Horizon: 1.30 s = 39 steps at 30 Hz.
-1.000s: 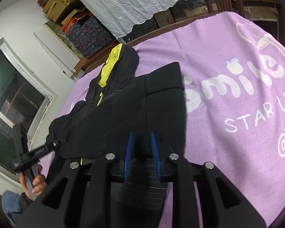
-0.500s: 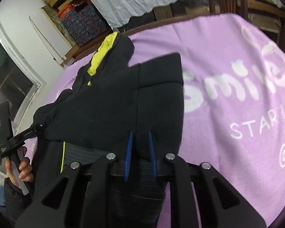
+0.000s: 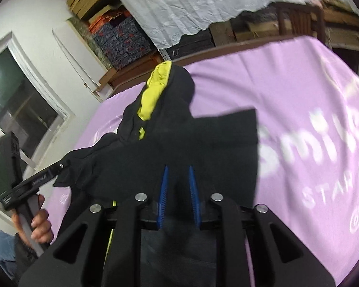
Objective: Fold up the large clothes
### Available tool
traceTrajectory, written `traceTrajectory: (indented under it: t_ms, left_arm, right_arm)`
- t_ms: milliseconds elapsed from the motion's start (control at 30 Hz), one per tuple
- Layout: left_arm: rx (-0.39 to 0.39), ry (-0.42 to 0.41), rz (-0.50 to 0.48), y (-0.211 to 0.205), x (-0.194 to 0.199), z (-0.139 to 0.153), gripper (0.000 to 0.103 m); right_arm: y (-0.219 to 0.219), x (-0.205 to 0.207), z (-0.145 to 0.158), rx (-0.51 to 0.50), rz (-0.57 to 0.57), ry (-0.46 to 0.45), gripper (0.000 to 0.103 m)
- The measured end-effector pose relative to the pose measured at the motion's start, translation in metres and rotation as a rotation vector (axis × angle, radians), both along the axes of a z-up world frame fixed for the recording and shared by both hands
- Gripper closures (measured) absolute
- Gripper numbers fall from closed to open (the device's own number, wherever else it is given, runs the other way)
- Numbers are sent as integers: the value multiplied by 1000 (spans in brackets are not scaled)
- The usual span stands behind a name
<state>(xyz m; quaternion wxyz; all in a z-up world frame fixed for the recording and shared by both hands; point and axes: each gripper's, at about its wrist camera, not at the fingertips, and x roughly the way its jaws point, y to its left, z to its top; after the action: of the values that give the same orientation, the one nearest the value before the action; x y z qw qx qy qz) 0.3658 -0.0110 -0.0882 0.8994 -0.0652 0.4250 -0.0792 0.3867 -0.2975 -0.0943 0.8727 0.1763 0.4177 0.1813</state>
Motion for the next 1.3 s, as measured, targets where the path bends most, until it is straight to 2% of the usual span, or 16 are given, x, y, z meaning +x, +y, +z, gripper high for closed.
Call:
traceTrajectory:
  t_ms: [167, 200, 233, 267, 367, 500, 533, 567, 667, 733, 800, 867, 900, 1000, 1167, 1300]
  left_arm:
    - [27, 75, -20, -19, 30, -47, 53]
    - [44, 54, -26, -21, 30, -50, 52]
    - [61, 59, -41, -24, 30, -50, 45]
    - [65, 58, -52, -26, 30, -51, 42]
    - [108, 50, -57, -31, 29, -52, 41]
    - [47, 58, -56, -21, 29, -51, 40]
    - [24, 61, -54, -17, 27, -49, 40]
    - [8, 63, -54, -13, 24, -47, 40]
    - [-45, 59, -46, 1, 17, -39, 40]
    - [-54, 54, -53, 3, 14, -37, 40]
    - [-22, 52, -50, -1, 14, -39, 40]
    - [27, 85, -47, -7, 18, -49, 40]
    - [67, 62, -54, -12, 16, -48, 39]
    - [97, 60, -62, -16, 16, -51, 36]
    - [-1, 84, -31, 4, 16, -43, 36]
    - [-65, 27, 77, 49, -11, -11, 36]
  right_arm:
    - [24, 35, -14, 9, 16, 32, 85]
    - [25, 39, -20, 14, 16, 44, 84]
    - [25, 43, -29, 4, 13, 64, 87]
    - [25, 48, -42, -24, 8, 100, 92]
    - [13, 54, -50, 61, 11, 126, 95]
    - [9, 52, -51, 75, 2, 134, 96]
    - [7, 49, -48, 68, -8, 131, 92]
    - [5, 42, -42, 70, -13, 114, 88]
    - [1, 20, -21, 81, 17, 76, 86]
    - [4, 11, -16, 65, 33, 72, 85]
    - [11, 2, -20, 37, 59, 89, 84]
    - [18, 1, -35, -20, 70, 137, 85]
    - [20, 3, -41, -37, 69, 149, 85]
    - [19, 4, -45, -31, 77, 150, 86]
    - [18, 2, -45, -26, 85, 148, 86]
    - [20, 6, -40, -32, 93, 159, 86]
